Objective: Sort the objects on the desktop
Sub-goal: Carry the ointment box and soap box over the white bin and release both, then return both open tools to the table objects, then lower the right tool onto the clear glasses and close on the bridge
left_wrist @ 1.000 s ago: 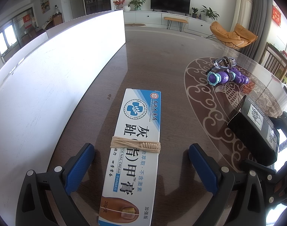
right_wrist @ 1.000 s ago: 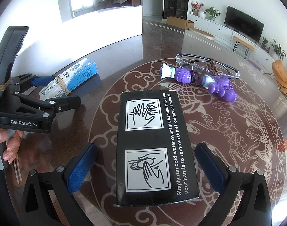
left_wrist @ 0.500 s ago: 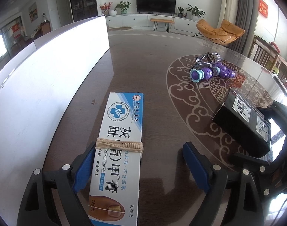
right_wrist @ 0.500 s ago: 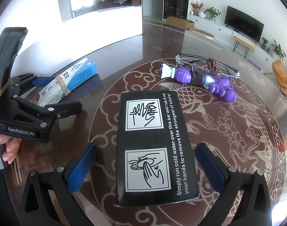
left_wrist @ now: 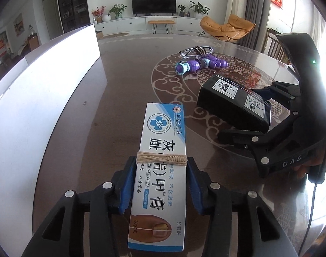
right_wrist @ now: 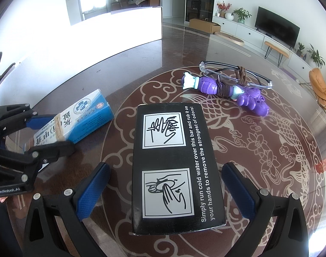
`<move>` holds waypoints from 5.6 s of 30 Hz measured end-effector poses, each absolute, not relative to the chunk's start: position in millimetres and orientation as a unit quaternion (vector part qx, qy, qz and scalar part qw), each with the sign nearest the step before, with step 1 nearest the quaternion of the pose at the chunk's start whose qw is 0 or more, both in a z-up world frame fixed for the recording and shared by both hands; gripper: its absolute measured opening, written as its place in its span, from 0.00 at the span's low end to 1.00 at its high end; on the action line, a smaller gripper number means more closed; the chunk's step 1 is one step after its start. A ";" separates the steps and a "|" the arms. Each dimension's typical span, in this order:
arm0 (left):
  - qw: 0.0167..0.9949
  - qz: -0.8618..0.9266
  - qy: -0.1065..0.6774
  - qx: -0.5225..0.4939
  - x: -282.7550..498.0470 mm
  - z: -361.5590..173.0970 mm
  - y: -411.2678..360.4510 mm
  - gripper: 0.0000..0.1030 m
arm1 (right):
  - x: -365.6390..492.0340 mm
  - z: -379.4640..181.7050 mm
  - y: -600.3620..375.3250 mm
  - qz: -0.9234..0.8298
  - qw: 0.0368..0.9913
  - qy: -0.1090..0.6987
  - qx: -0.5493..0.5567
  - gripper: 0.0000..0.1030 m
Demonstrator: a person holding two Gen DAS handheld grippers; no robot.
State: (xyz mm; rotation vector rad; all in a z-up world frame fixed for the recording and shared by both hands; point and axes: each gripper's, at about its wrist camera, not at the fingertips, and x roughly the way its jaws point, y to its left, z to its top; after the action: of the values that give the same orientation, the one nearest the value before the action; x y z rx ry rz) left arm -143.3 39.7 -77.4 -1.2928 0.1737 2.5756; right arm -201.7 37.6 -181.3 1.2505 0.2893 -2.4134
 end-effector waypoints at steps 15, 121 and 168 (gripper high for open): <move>0.110 0.888 0.046 -0.444 -147.4 -76.9 32.7 0.42 | -243.6 -176.0 27.0 -0.782 0.229 0.141 0.562 0.92; 0.015 0.887 0.010 -0.462 -133.3 -79.1 34.6 1.00 | -160.9 -183.0 184.8 -0.881 -0.027 -0.009 0.472 1.00; 0.012 0.888 0.008 -0.460 -132.3 -80.9 37.5 1.00 | -280.4 -191.9 44.1 -0.869 0.146 0.093 0.464 1.00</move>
State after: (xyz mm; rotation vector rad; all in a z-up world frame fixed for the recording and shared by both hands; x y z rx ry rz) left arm -132.3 37.5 -80.9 -1.4336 0.0244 2.7681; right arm -280.4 44.1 -191.9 1.3352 0.2684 -2.5011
